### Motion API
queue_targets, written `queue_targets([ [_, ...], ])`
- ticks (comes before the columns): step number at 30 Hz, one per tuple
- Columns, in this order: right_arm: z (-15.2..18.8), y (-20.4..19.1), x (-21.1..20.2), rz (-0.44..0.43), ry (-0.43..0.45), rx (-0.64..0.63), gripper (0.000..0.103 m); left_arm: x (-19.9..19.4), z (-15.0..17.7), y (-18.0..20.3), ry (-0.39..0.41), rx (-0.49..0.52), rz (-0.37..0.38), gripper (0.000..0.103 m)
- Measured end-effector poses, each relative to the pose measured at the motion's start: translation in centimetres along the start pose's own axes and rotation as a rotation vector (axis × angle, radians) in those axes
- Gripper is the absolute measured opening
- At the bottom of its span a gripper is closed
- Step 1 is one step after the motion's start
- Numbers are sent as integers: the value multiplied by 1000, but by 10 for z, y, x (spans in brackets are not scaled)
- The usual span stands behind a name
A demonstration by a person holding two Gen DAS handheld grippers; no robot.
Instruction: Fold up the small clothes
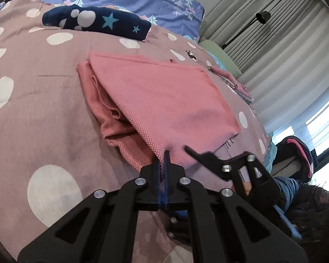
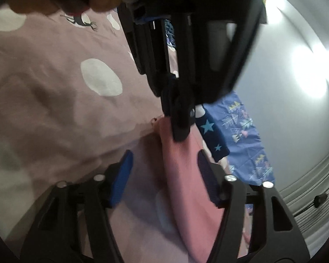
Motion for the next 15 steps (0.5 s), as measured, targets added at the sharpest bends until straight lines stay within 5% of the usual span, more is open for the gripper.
queue_targets([
  [2,-1,-5,5,-7,1,-23,25,0,4,-5,-2,-3,-21,2],
  [4,-1,-11,8,-27,0,-44,17,-5,13,-20,5,-25,-22,2],
  [6,1,-13,9,-39,3,-44,16,-15,14,-33,39,-58,-33,3],
  [8,1,-12,10,-36,3,-37,17,-26,11,-46,82,-96,-33,16],
  [10,0,-12,12,-39,1,-40,18,-36,-2,-60,144,-150,-41,46],
  [15,-1,-8,23,-39,-17,-25,18,-9,-44,-75,159,-204,7,48],
])
Point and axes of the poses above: each gripper's, at about its wrist camera, not at the fingertips, and x roughly the way its jaws point, y to its right, z to its underside, the point moved 3 cm from there along x, roughly the way its jaws point, and after that the axes turned 13 degrees about -x, right-handed, at the moved point
